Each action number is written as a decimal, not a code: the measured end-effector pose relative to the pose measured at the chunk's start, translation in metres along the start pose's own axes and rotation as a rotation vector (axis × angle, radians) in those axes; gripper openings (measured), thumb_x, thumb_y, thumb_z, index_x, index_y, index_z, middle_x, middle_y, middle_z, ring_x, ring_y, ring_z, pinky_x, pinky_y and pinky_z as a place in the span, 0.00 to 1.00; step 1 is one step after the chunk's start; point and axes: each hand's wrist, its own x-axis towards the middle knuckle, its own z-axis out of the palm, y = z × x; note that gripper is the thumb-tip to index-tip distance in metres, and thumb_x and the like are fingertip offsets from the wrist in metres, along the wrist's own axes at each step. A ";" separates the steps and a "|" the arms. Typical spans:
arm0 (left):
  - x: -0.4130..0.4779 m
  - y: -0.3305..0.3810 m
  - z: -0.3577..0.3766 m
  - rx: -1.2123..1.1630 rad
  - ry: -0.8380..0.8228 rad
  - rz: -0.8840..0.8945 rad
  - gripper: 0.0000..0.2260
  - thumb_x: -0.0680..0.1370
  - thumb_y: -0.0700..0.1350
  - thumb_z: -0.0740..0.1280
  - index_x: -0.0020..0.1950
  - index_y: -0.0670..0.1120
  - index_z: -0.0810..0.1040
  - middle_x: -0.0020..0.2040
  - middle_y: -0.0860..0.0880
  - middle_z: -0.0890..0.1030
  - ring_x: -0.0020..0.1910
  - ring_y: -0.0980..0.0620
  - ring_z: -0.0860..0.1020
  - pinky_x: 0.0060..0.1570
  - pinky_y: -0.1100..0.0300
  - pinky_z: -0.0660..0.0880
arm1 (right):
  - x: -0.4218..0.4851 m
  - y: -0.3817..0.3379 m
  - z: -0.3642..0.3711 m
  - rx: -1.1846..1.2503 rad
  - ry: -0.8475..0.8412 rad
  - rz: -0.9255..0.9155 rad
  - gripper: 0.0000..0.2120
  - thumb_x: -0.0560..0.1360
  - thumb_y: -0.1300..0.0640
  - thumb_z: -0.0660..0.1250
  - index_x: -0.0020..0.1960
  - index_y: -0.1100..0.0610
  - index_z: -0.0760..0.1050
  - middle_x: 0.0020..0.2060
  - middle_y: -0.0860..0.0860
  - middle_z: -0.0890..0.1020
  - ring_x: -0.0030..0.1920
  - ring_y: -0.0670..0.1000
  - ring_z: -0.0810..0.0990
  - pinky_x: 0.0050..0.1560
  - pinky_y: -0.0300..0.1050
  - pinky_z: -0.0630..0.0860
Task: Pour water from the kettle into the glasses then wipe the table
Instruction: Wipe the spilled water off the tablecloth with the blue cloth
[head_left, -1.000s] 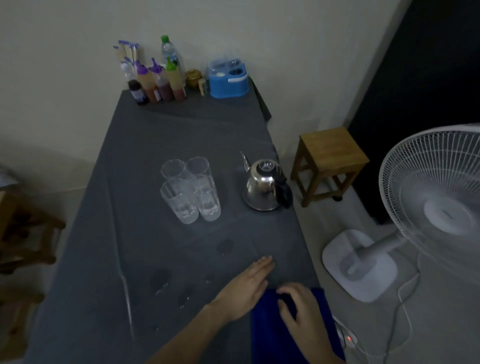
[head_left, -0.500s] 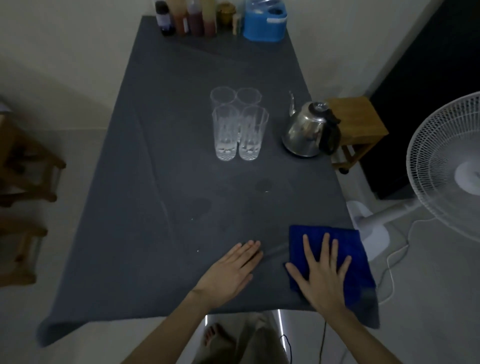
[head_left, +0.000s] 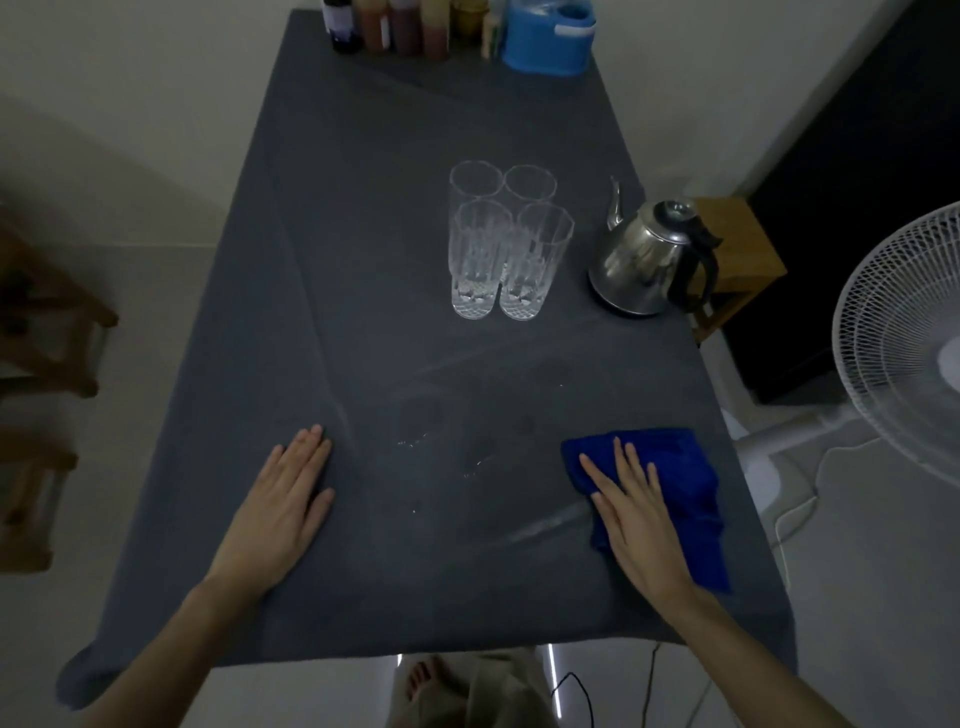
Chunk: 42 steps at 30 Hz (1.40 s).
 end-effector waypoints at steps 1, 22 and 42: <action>0.001 0.000 0.000 -0.005 0.002 -0.003 0.28 0.81 0.55 0.50 0.75 0.40 0.61 0.77 0.46 0.59 0.76 0.54 0.53 0.76 0.60 0.42 | 0.010 -0.004 0.000 0.041 0.002 -0.022 0.24 0.81 0.42 0.40 0.75 0.45 0.57 0.76 0.52 0.53 0.77 0.51 0.47 0.76 0.51 0.43; 0.001 -0.003 0.004 -0.126 0.074 -0.033 0.27 0.80 0.58 0.51 0.74 0.45 0.65 0.77 0.51 0.61 0.76 0.56 0.56 0.76 0.59 0.49 | 0.072 -0.138 0.031 -0.069 -0.088 0.112 0.52 0.64 0.19 0.43 0.78 0.48 0.42 0.76 0.59 0.38 0.75 0.61 0.35 0.71 0.66 0.34; 0.002 -0.002 0.003 -0.149 0.122 -0.017 0.26 0.80 0.56 0.53 0.74 0.44 0.66 0.76 0.50 0.63 0.75 0.55 0.59 0.75 0.56 0.53 | 0.137 0.013 -0.017 -0.134 0.063 0.214 0.24 0.82 0.54 0.53 0.77 0.58 0.56 0.76 0.59 0.55 0.77 0.57 0.51 0.76 0.54 0.50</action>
